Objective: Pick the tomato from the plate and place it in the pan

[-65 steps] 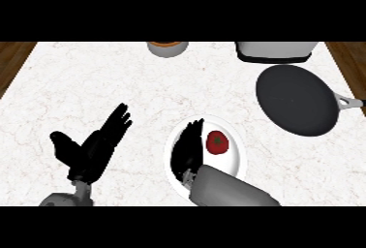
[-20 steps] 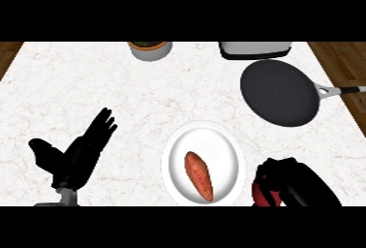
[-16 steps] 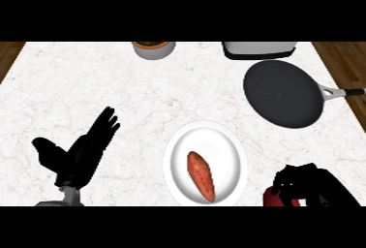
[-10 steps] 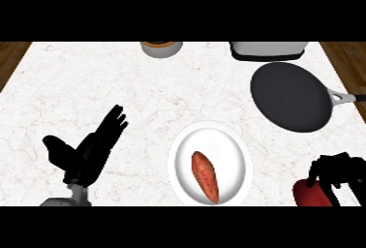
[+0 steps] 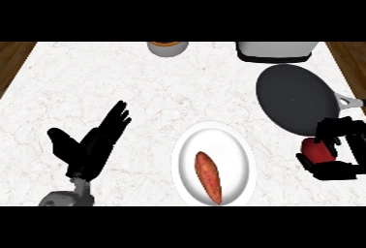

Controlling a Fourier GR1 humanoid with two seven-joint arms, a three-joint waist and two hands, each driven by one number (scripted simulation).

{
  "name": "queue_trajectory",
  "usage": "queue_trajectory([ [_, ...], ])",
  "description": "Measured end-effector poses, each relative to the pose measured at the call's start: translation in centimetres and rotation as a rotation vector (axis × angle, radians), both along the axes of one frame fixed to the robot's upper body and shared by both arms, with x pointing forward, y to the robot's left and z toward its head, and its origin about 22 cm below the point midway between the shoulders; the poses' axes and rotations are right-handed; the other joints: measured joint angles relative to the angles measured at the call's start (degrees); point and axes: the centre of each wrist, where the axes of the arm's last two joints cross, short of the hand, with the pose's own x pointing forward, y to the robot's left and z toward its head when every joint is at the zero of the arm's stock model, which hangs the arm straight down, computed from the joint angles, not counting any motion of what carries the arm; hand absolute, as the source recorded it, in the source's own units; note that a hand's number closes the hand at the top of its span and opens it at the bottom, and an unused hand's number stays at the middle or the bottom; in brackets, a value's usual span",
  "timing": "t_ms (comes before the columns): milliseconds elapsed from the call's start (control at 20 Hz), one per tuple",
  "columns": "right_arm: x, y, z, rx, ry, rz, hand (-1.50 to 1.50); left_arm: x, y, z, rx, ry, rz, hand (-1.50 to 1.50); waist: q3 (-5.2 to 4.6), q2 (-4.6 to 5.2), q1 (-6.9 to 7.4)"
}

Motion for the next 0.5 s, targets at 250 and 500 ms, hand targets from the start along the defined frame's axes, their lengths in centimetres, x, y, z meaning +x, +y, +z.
queue_trajectory([
  [250,4.3,-0.3,-1.6,0.029,-0.072,-0.106,1.5,0.5,-0.1,-0.4,-0.001,0.002,-0.014,0.0,0.03,0.18,0.55],
  [500,8.8,-0.1,-2.3,0.095,-0.119,-0.204,1.5,0.7,-1.2,-0.5,-0.004,0.0,-0.028,0.0,0.07,0.45,1.37],
])
